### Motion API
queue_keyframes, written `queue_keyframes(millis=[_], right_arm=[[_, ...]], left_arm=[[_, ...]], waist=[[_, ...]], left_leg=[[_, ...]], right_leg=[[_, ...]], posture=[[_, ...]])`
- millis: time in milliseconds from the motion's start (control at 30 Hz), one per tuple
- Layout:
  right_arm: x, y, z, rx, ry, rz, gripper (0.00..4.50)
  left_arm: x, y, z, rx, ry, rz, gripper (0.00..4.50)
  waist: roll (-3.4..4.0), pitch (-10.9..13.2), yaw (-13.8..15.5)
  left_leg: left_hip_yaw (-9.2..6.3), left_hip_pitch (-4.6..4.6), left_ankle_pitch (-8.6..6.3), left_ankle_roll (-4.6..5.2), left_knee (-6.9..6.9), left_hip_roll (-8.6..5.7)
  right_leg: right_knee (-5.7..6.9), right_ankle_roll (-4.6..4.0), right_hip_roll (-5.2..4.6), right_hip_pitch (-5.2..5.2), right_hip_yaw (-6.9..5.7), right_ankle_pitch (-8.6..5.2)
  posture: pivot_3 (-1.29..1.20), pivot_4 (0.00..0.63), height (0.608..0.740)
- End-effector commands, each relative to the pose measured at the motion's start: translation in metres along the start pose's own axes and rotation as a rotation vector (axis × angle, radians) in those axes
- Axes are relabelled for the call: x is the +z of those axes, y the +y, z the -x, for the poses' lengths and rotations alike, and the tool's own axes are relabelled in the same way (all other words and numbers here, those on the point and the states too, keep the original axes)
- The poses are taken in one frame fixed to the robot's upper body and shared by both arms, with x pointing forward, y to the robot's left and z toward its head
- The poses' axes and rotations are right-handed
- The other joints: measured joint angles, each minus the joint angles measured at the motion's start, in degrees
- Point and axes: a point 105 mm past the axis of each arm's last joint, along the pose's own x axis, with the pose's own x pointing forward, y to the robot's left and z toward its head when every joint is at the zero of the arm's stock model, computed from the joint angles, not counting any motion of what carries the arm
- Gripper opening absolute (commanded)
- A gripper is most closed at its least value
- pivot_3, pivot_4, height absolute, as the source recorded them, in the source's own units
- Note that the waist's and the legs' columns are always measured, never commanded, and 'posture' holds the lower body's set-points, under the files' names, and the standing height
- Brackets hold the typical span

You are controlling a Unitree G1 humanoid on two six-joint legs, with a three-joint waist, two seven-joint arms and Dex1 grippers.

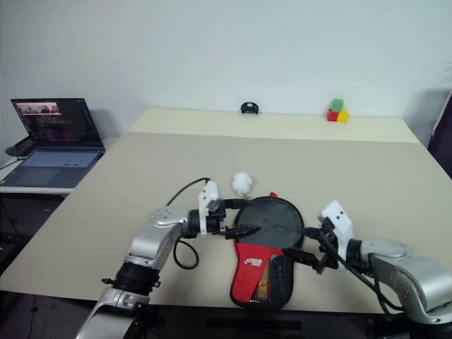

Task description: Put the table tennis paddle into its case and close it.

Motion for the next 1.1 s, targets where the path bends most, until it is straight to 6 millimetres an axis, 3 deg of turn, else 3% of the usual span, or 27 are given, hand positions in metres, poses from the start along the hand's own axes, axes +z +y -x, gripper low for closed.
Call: queue_keyframes(millis=[33, 233, 400, 533, 633, 767, 1100], right_arm=[[0.022, -0.010, 0.013, -0.040, -0.064, 0.035, 4.50], [0.044, -0.022, 0.017, -0.074, -0.109, 0.060, 4.50], [0.068, -0.023, 0.005, -0.035, -0.152, 0.087, 4.50], [0.095, -0.021, -0.029, 0.021, -0.200, 0.089, 4.50], [0.106, -0.018, -0.060, 0.061, -0.198, 0.101, 4.50], [0.119, -0.027, -0.099, 0.037, -0.196, 0.103, 4.50], [0.133, -0.053, -0.168, -0.120, -0.193, 0.182, 4.50]], left_arm=[[-0.004, -0.005, -0.007, -0.004, 0.006, -0.036, 4.46], [-0.027, 0.000, -0.012, 0.045, 0.050, -0.037, 4.46], [-0.034, 0.001, -0.014, 0.061, 0.053, -0.031, 4.46], [-0.038, 0.000, -0.015, 0.069, 0.057, -0.033, 4.46], [-0.039, 0.000, -0.015, 0.078, 0.058, -0.034, 4.46], [-0.040, -0.003, -0.014, 0.087, 0.055, -0.033, 4.46], [-0.041, -0.009, -0.012, 0.115, 0.052, -0.024, 4.46]], waist=[[0.03, 0.0, -0.1], [0.03, 0.0, 0.1], [0.07, 0.1, 0.1], [0.10, 0.1, -0.3], [0.11, 0.1, -0.2], [0.13, 0.1, -0.3], [0.18, 0.1, -1.0]], left_leg=[[0.01, 0.01, 0.00, 0.00, 0.00, 0.00], [0.04, 0.00, 0.00, 0.01, 0.00, -0.01], [0.05, 0.00, 0.00, 0.01, 0.00, -0.01], [0.07, 0.04, 0.01, 0.01, -0.01, 0.00], [0.05, 0.01, 0.01, 0.01, -0.02, 0.00], [0.06, -0.01, 0.02, 0.00, -0.01, -0.02], [0.08, -0.01, 0.12, -0.18, -0.05, -0.02]], right_leg=[[0.01, -0.01, 0.00, 0.00, 0.00, 0.00], [-0.01, -0.01, 0.00, 0.00, 0.00, 0.00], [-0.01, -0.01, -0.01, -0.01, 0.01, 0.00], [0.03, -0.01, -0.01, -0.02, 0.05, 0.00], [0.02, -0.02, -0.01, -0.04, 0.01, -0.01], [0.01, -0.02, -0.04, -0.08, 0.02, -0.01], [0.03, -0.05, -0.05, -0.15, 0.03, -0.02]], posture=[[0.00, 0.150, 0.740], [0.00, 0.150, 0.740], [0.00, 0.150, 0.740], [0.00, 0.150, 0.740], [0.00, 0.150, 0.740], [0.00, 0.150, 0.740], [0.00, 0.150, 0.740]])
